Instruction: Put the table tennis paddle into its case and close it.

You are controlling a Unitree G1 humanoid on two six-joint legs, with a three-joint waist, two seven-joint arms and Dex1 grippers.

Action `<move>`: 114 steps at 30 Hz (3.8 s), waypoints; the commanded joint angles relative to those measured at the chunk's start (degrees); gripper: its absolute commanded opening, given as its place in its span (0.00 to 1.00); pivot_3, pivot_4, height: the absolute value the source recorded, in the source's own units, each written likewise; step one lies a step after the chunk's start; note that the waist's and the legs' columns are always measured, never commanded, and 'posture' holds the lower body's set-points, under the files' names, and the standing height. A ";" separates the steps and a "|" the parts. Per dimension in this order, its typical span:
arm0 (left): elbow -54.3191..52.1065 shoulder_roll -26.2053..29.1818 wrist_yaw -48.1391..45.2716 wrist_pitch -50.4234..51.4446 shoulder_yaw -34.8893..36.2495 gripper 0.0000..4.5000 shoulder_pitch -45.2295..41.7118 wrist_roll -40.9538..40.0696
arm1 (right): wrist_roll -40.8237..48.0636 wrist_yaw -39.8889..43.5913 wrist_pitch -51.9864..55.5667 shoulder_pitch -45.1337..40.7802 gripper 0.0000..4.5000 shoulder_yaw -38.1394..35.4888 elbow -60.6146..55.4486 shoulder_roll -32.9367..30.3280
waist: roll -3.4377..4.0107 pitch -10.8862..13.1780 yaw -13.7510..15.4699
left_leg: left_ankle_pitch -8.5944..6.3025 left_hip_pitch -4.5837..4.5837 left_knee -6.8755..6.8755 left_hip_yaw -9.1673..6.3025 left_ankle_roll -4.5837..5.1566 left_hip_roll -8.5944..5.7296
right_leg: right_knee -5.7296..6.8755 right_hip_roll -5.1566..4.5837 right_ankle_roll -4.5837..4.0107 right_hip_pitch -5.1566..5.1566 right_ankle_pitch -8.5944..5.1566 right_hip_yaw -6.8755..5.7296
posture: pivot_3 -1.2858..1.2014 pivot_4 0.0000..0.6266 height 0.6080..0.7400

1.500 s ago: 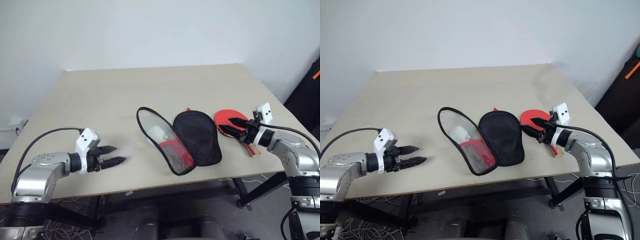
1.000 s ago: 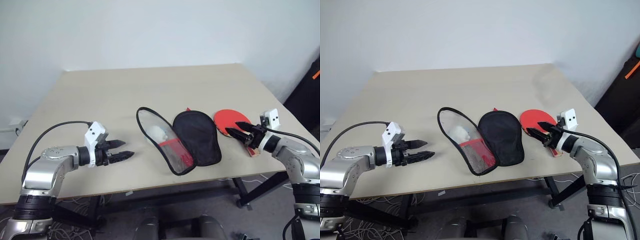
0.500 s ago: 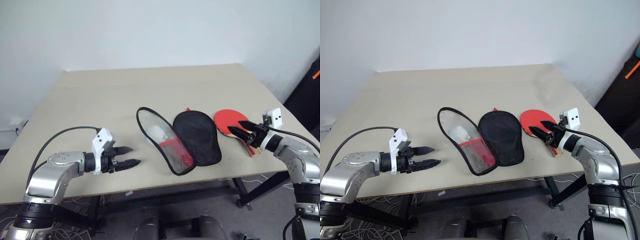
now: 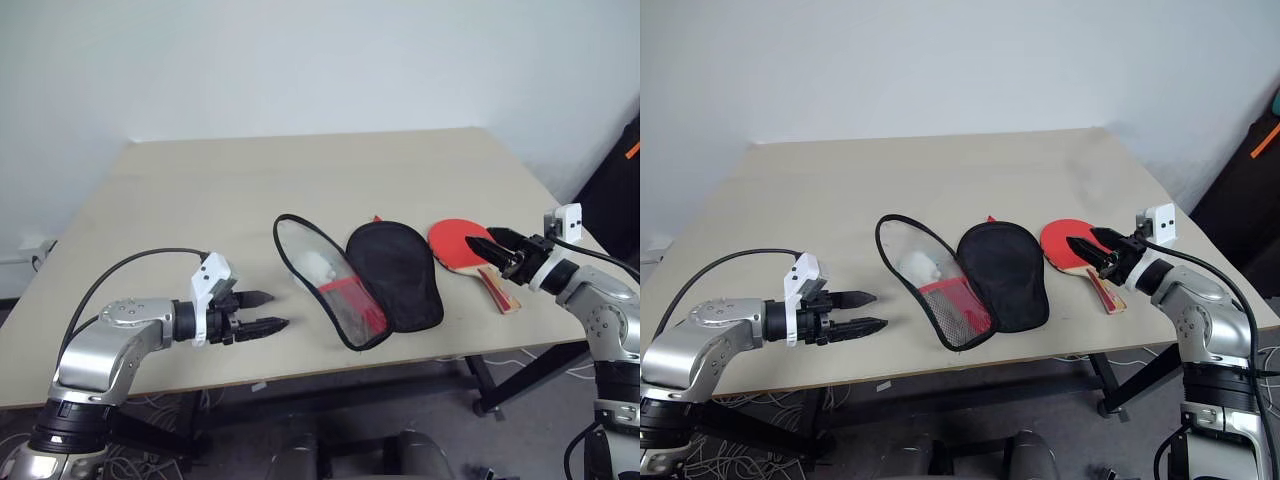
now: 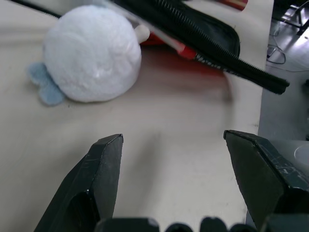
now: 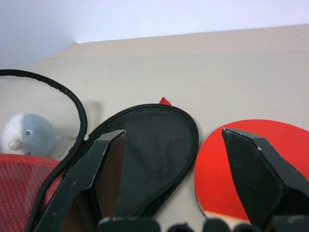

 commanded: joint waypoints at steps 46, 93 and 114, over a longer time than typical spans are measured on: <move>-10.71 3.97 -1.46 1.65 -0.34 0.27 -4.99 -4.87 | -15.93 -7.16 11.23 -12.10 0.34 10.15 24.84 -3.82 | -0.01 -0.02 -0.11 | 0.01 0.10 0.01 0.03 0.01 0.01 | -0.01 0.08 0.01 0.09 0.00 0.09 | 0.52 0.00 0.88; -3.76 0.77 0.75 3.64 -3.95 0.27 -10.65 -3.83 | -8.82 -31.31 36.98 -2.55 0.25 12.32 -19.90 19.84 | 0.11 -0.04 -0.15 | 0.22 0.02 -0.44 0.20 -0.38 0.03 | 0.04 0.17 -0.08 -0.25 0.04 0.22 | 0.52 0.00 0.88; -3.45 1.41 0.81 4.53 -3.67 0.27 -10.87 -3.34 | -7.19 -25.41 31.04 -3.97 0.94 12.58 -18.70 18.01 | 0.05 -0.07 -0.11 | 0.23 0.16 -0.45 0.16 -0.38 0.02 | 0.02 0.17 -0.08 -0.11 0.04 0.22 | 0.52 0.00 0.88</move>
